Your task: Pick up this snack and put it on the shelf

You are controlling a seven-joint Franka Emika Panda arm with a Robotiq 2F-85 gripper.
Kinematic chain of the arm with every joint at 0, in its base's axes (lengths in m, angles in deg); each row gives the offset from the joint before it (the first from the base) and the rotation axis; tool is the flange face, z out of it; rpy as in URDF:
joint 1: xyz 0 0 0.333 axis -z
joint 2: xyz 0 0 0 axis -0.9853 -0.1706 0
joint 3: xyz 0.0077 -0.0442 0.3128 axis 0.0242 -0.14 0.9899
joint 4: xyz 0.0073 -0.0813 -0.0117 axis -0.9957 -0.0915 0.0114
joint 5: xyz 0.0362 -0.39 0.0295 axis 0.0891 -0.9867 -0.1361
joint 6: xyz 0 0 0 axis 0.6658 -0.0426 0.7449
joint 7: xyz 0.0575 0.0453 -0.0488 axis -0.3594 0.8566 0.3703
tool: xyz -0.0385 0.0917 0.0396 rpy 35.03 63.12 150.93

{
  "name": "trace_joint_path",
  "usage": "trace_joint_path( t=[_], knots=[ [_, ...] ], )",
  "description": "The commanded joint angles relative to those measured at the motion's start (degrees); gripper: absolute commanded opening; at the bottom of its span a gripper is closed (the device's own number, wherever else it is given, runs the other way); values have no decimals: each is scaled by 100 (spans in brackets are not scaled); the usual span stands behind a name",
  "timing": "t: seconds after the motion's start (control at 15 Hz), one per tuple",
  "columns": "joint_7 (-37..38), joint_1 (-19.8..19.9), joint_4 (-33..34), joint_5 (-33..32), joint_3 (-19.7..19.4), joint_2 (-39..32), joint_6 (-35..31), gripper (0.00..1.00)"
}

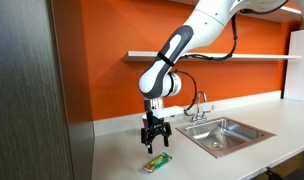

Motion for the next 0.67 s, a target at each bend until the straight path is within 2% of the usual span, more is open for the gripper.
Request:
trace_joint_path(
  t=[0.0, 0.6],
  knots=[
    [157, -48, 101, 67, 87, -123, -37, 100],
    [23, -33, 18, -7, 75, -104, 10, 100]
  ],
)
